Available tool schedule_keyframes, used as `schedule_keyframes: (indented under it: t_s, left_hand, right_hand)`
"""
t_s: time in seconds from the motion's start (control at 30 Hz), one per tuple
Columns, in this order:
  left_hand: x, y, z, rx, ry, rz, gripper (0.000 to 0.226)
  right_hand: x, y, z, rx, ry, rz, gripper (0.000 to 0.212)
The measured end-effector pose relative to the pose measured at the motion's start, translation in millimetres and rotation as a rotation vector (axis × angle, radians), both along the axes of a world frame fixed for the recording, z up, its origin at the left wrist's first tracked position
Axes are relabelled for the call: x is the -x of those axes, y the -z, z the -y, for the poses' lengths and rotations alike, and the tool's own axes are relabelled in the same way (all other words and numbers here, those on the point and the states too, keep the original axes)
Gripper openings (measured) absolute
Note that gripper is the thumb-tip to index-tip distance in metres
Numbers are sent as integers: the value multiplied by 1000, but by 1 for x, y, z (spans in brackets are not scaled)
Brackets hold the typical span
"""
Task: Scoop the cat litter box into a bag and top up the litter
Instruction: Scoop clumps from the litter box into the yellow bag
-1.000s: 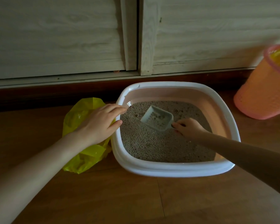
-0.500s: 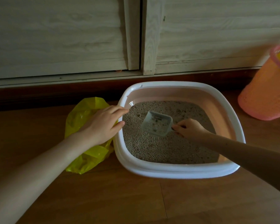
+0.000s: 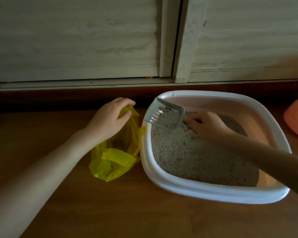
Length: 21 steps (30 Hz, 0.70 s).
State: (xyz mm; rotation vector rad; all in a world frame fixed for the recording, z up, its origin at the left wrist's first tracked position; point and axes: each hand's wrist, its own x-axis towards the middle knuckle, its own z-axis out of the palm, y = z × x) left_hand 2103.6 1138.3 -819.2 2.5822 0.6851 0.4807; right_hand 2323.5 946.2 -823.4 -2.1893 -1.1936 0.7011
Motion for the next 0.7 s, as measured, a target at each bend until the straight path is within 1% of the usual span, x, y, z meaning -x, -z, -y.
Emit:
schedule_keyframes:
  t_s: [0.1,0.17,0.23,0.37,0.5,0.53,0.6,0.63,0.7]
  left_hand:
    - [19,-1,-21,2,-66,22,29]
    - [30,2,-31,18,-123,40,26]
    - [39,6,-36,36,-154,45,26]
    - [49,13,-39,49,-161,4,27]
    - [55,13,-42,55,-159,-10,27]
    - [57,12,-43,57,-159,-11,27]
    - [58,12,-44,60,-156,-12,27]
    - [59,12,-44,60,-154,-13,26]
    - [61,12,-44,61,-148,-18,26]
  right_hand:
    - [19,-15,-22,29,-90,8,32]
    - [33,-20,-35,32,-151,51,35]
    - [46,-20,-46,47,-224,155,38]
    - [69,-6,-63,87,-304,371,35]
    - [93,6,-76,115,-466,726,15]
    - [97,9,-79,121,-503,795,15]
    - [102,13,-82,67,-555,943,23]
    - [101,16,-84,42,-542,981,27]
    - [97,22,-84,-110,-498,1038,24]
